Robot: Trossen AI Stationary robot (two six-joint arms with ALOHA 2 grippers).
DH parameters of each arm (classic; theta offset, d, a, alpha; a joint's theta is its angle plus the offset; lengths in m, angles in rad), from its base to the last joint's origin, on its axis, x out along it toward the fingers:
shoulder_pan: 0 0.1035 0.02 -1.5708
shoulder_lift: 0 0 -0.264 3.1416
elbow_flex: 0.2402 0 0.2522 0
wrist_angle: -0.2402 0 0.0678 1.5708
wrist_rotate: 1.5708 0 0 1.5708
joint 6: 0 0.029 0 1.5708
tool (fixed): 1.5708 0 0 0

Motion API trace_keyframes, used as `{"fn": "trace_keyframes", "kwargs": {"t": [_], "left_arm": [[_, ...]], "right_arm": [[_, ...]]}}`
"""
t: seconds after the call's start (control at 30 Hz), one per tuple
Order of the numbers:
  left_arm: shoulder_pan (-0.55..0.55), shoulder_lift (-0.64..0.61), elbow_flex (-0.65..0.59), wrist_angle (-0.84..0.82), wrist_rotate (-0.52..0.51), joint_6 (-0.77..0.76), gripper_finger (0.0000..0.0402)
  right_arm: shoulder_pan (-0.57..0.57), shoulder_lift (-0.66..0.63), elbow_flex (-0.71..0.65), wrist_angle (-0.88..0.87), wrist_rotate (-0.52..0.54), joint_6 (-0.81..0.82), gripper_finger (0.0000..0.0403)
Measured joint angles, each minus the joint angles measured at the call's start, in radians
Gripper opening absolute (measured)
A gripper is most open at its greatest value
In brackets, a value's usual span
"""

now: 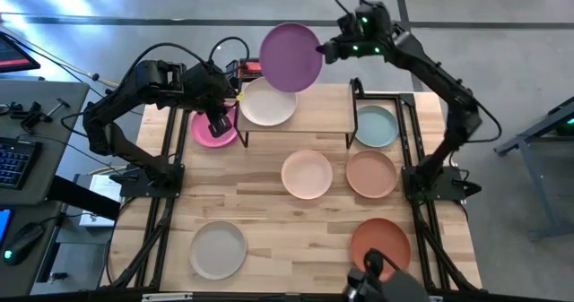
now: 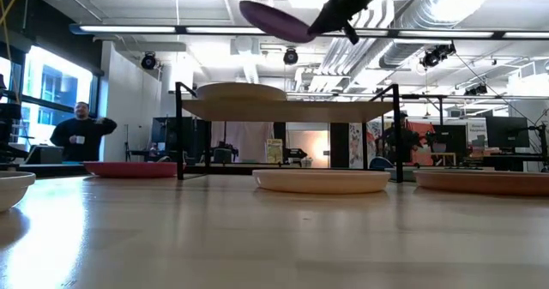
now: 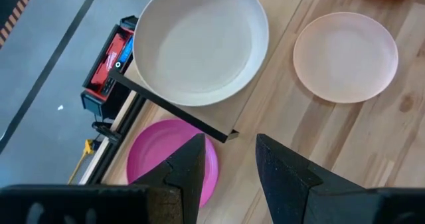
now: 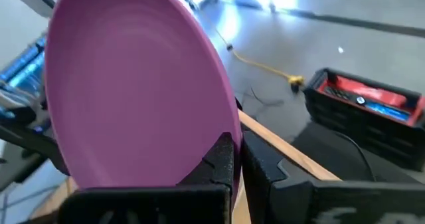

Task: Place and stack plates onto a shelf
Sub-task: Stack the purple plate on top of the white plate on the shelf

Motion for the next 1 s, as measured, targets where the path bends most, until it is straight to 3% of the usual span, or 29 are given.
{"fn": "trace_keyframes", "kwargs": {"t": [0.23, 0.43, 0.67, 1.0], "left_arm": [[0.000, 0.000, 0.000, 0.000, 0.003, -0.020, 0.0122], [0.000, 0.000, 0.000, 0.000, 0.003, -0.045, 0.0122], [0.000, 0.000, 0.000, 0.000, 0.003, -0.046, 0.0122], [0.000, 0.000, 0.000, 0.000, 0.001, -0.071, 0.0122]], "right_arm": [[0.000, 0.187, 0.267, -0.193, -0.026, -0.048, 0.0000], [0.003, 0.323, 0.398, -0.285, -0.117, -0.048, 0.0000], [0.033, 0.418, 0.419, -0.332, -0.121, -0.040, 0.0000], [0.067, 0.452, 0.419, -0.333, -0.119, -0.020, 0.0000]]}}
